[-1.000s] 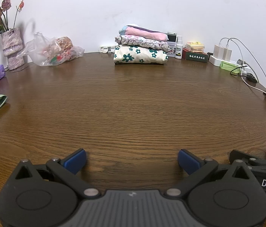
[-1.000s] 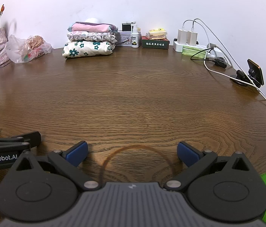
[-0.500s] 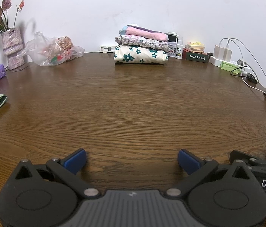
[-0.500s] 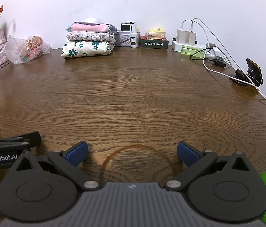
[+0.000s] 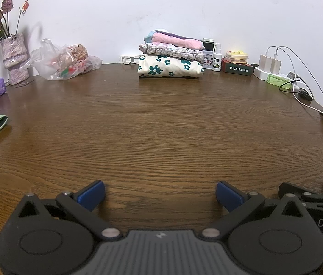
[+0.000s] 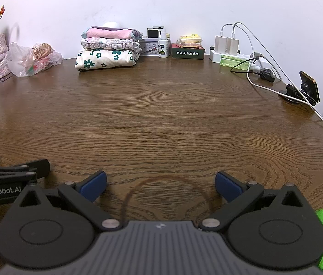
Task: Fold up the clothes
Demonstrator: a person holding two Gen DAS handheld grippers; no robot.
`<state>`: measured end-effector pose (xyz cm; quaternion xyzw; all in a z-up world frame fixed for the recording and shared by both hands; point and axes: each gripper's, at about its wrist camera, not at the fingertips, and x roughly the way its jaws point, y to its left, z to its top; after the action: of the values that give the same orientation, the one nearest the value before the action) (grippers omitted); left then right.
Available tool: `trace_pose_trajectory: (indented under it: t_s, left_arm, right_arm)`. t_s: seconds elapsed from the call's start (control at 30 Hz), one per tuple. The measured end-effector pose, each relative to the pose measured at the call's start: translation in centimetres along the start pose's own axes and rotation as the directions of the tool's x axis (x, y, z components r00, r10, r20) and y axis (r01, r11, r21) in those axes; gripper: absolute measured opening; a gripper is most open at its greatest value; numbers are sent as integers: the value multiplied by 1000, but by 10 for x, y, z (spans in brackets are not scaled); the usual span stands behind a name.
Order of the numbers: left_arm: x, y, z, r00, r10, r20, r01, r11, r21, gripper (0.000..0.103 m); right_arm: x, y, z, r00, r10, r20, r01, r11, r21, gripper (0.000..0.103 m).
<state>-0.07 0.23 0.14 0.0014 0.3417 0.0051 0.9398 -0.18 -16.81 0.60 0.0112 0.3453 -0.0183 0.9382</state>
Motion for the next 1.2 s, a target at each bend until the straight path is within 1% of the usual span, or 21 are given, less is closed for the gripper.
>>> trace_pose_trajectory:
  t_s: [0.3,0.4,0.47,0.5,0.53,0.63,0.7,0.73,0.8,0.87,0.9,0.93,0.97,1.0,1.03,1.07,1.1,1.13,1.17,1.2]
  left_arm:
    - [2,3,4,1000,-17,-6,17,1000,2,103]
    - [2,10,9,999,-50,-19,50,999,-21,101]
    - [0,17,18,996,-87,-16,86,996,-38,100]
    - [-1,21,24,995,-104,-10,104,994,-39,100]
    - [-1,26,34,993,-120,0,120,992,-34,100]
    - [4,37,69,987,-156,28,156,988,-11,101]
    - [18,44,97,982,-186,47,186,983,0,101]
    - [32,48,113,975,-214,51,215,977,0,101]
    - [60,55,144,963,-264,62,265,964,0,99]
    - [91,57,170,963,-256,78,257,966,1,98]
    - [106,55,181,964,-253,80,253,967,13,95]
    - [123,55,193,962,-261,79,259,965,32,94]
    - [138,56,201,958,-276,75,273,961,48,94]
    - [154,59,207,958,-279,63,277,960,45,92]
    - [170,61,214,958,-283,51,281,959,43,86]
    - [186,64,220,957,-289,39,287,957,34,83]
    - [200,68,224,952,-304,27,304,953,4,75]
    - [213,73,228,947,-320,16,321,947,-26,69]
    - [225,77,230,940,-341,8,341,938,-56,68]
    - [237,81,232,934,-358,2,357,930,-82,64]
  right_arm:
    - [-1,2,1,1000,-7,-3,7,1000,3,103]
    - [2,5,9,999,-4,-48,4,1000,3,103]
    - [4,4,20,995,26,-98,-25,1000,16,103]
    - [4,4,26,991,43,-123,-41,999,25,103]
    - [3,4,35,991,54,-121,-52,998,24,103]
    - [-4,8,67,993,81,-83,-82,997,-1,103]
    - [1,11,95,991,123,-50,-125,991,-37,103]
    - [5,13,109,989,146,-35,-147,988,-54,103]
    - [24,16,140,985,169,35,-166,982,-87,103]
    - [52,19,170,982,166,95,-156,982,-106,103]
    - [69,22,185,979,166,115,-153,982,-110,103]
    - [87,24,198,978,172,119,-160,981,-105,103]
    - [109,26,213,975,193,106,-185,979,-86,103]
    - [129,27,224,972,220,87,-215,974,-65,103]
    - [148,29,234,967,243,70,-240,970,-47,102]
    - [166,32,241,965,257,55,-256,966,-36,102]
    - [184,34,247,962,269,41,-268,963,-27,101]
    - [200,36,251,961,277,26,-277,961,-19,98]
    - [215,38,254,959,284,10,-283,959,-12,95]
    - [227,40,255,956,294,-4,-294,956,-8,90]
